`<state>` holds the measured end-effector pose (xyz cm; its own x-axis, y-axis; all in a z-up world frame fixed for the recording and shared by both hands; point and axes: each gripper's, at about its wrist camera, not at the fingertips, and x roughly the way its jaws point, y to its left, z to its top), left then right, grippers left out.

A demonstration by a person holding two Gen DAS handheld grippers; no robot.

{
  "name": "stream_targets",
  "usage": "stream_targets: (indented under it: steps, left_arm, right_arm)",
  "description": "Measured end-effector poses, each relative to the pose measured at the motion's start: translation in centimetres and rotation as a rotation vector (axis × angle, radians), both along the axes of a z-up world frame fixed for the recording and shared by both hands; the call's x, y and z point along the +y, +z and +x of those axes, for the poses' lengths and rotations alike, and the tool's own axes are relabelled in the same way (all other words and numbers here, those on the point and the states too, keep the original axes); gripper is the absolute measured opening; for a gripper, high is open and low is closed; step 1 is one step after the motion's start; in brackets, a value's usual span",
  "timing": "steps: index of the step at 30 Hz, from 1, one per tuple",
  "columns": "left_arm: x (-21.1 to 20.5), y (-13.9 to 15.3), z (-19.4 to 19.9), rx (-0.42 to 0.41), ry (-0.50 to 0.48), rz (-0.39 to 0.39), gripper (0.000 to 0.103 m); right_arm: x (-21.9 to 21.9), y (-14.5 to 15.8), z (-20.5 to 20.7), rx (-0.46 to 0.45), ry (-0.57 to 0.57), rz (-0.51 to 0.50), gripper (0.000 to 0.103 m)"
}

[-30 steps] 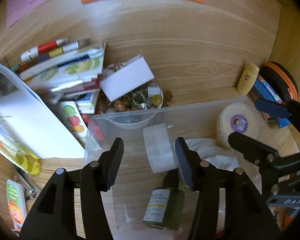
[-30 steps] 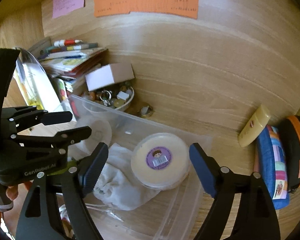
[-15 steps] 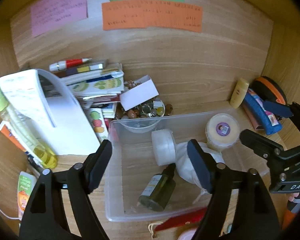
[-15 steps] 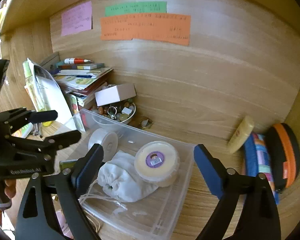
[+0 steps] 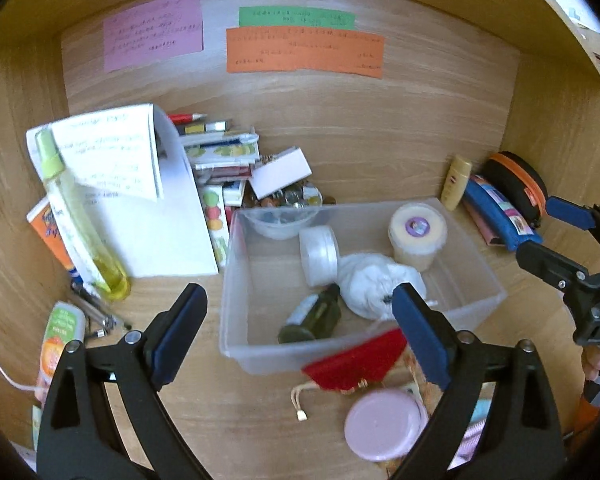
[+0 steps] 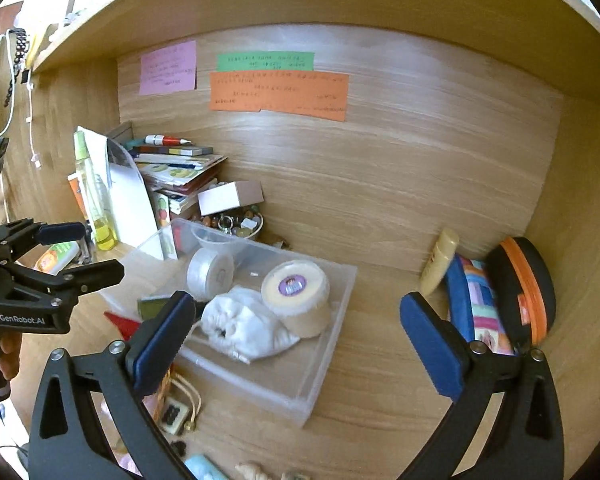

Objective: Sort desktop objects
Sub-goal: 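Grasp the pink round compact with the left gripper while the right grasps the small beige block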

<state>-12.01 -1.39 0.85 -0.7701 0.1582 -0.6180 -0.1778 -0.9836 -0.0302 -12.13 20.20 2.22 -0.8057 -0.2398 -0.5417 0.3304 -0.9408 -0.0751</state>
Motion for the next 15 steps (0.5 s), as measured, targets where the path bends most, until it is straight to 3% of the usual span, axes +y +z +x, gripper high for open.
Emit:
stream_targets:
  steps: [15]
  left_arm:
    - [0.5, -5.6, 4.1, -0.14, -0.035, 0.035, 0.095]
  right_arm:
    - [3.1, -4.2, 3.3, -0.088, -0.041, 0.004, 0.102]
